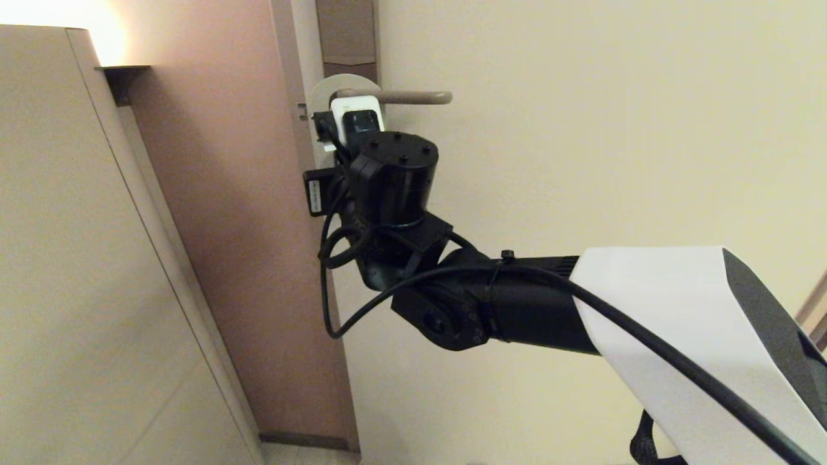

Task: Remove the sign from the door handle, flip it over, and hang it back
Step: Hang the sign back with the other side facing out

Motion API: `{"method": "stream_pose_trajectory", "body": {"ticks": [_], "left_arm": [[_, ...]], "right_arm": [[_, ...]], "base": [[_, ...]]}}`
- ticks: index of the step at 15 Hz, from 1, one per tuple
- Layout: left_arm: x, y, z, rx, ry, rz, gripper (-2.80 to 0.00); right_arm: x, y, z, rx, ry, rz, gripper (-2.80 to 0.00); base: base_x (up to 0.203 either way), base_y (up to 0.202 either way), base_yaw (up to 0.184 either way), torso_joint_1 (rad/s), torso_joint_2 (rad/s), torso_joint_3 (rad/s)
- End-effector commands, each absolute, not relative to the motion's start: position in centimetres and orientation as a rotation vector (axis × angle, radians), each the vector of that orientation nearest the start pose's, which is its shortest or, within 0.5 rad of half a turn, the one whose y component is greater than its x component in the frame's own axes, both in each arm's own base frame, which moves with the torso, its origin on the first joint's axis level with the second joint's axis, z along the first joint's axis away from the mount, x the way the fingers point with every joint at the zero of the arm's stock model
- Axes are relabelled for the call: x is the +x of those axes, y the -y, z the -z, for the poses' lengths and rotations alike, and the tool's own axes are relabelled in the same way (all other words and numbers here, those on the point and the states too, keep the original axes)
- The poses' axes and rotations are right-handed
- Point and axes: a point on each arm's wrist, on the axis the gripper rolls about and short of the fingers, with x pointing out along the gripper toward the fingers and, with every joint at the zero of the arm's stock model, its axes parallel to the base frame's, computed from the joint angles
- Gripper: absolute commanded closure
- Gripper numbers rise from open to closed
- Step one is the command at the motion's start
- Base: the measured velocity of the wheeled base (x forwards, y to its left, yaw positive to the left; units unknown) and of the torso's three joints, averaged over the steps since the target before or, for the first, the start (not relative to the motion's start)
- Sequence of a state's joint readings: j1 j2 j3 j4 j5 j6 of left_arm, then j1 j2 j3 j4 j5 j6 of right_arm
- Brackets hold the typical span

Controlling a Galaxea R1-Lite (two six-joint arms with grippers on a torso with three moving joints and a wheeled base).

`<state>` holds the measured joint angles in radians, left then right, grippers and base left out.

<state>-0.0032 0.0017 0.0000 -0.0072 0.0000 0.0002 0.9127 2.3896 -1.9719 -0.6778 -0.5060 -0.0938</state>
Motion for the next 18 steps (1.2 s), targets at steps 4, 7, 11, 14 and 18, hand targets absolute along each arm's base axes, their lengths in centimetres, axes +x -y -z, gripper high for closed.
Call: {"method": "stream_pose_trajectory", "body": {"ticks": [4,7,11,14,18], "left_arm": [[-2.3,0.0,-7.6,0.0,0.006,0.003,0.0],[-2.3,0.0,-7.6,0.0,0.006,0.003,0.0],[-2.3,0.0,-7.6,0.0,0.006,0.003,0.0],[-2.3,0.0,-7.6,0.0,0.006,0.003,0.0],[-2.3,0.0,-7.6,0.0,0.006,0.003,0.0]], "right_arm": [[33.3,-37.8,-23.5,0.087,0.238,-0.36,0.0],[33.7,-37.8,-22.9,0.079,0.229,-0.358,0.0],[33.5,-37.5,-23.2,0.072,0.227,-0.356,0.0],[32.9,-36.8,-23.2,0.05,0.2,-0.357,0.0],[31.3,-34.4,-22.8,-0.016,0.123,-0.354,0.0]], "base": [[0.0,0.0,0.0,0.0,0.0,0.0],[0.0,0.0,0.0,0.0,0.0,0.0],[0.0,0.0,0.0,0.0,0.0,0.0],[0.0,0.0,0.0,0.0,0.0,0.0],[0.0,0.0,0.0,0.0,0.0,0.0]]}}
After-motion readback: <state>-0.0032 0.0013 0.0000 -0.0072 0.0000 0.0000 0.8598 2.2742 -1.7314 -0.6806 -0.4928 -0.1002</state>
